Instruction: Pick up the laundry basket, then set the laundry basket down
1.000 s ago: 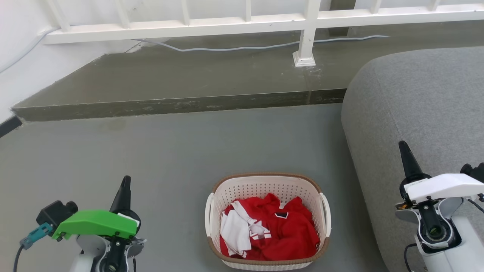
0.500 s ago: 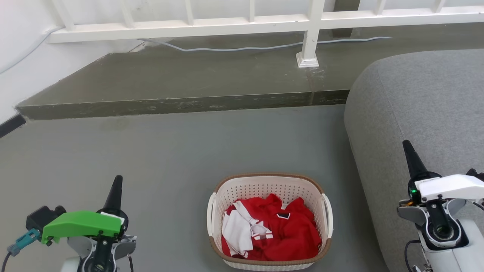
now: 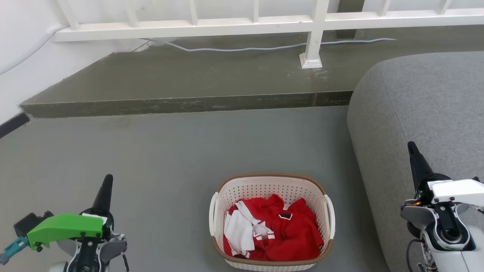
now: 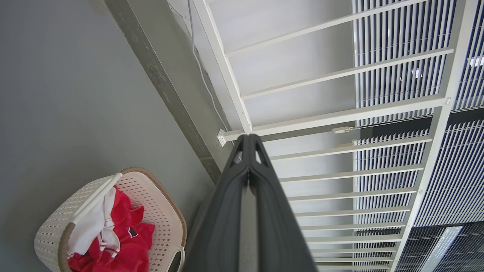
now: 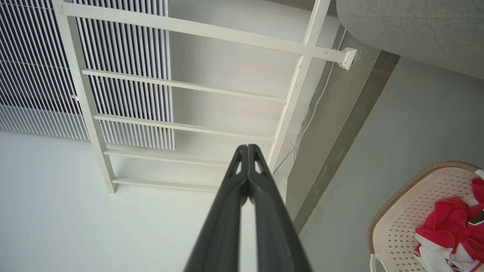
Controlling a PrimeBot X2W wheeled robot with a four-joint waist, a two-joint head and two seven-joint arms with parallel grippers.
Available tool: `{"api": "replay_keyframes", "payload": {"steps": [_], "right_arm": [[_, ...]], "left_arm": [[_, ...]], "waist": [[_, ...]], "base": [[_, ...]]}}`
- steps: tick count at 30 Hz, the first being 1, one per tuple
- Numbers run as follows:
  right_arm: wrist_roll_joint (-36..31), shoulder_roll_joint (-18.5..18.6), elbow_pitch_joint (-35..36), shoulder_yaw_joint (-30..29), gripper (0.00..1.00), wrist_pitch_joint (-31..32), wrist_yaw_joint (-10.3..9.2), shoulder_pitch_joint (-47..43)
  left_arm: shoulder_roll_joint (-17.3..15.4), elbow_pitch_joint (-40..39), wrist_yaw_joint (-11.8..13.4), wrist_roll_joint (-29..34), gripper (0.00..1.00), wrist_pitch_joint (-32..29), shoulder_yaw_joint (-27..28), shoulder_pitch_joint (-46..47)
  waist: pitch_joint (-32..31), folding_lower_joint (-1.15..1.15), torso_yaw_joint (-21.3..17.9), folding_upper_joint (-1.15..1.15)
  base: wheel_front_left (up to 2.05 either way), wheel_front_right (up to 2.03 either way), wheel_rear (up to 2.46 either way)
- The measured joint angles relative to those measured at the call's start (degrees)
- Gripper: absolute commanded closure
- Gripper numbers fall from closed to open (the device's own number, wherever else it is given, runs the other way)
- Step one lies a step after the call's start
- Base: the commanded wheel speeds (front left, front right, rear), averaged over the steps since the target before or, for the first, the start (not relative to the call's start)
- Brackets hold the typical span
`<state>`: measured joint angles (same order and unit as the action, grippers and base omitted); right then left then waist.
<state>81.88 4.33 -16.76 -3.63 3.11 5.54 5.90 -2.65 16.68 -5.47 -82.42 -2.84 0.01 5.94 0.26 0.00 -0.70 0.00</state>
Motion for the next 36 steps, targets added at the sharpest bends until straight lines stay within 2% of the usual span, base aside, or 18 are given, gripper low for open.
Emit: {"api": "replay_keyframes", "payload": {"steps": [16, 36], "right_arm": [[9.5, -1.9, 0.3, -3.8, 1.00, 3.0, 1.02, -0.5], [9.9, -2.0, 0.4, -4.0, 1.00, 3.0, 1.19, -0.6]], "left_arm": [[0.2, -0.5, -1.6, -9.4, 1.00, -2.9, 3.8, -0.4], [0.2, -0.5, -1.6, -9.6, 1.00, -3.0, 3.9, -0.4]], "waist": [[-0.1, 0.00, 0.7, 0.00], [-0.1, 0.00, 0.7, 0.00]], "base": [[0.00, 0.00, 0.00], [0.00, 0.00, 0.00]]}}
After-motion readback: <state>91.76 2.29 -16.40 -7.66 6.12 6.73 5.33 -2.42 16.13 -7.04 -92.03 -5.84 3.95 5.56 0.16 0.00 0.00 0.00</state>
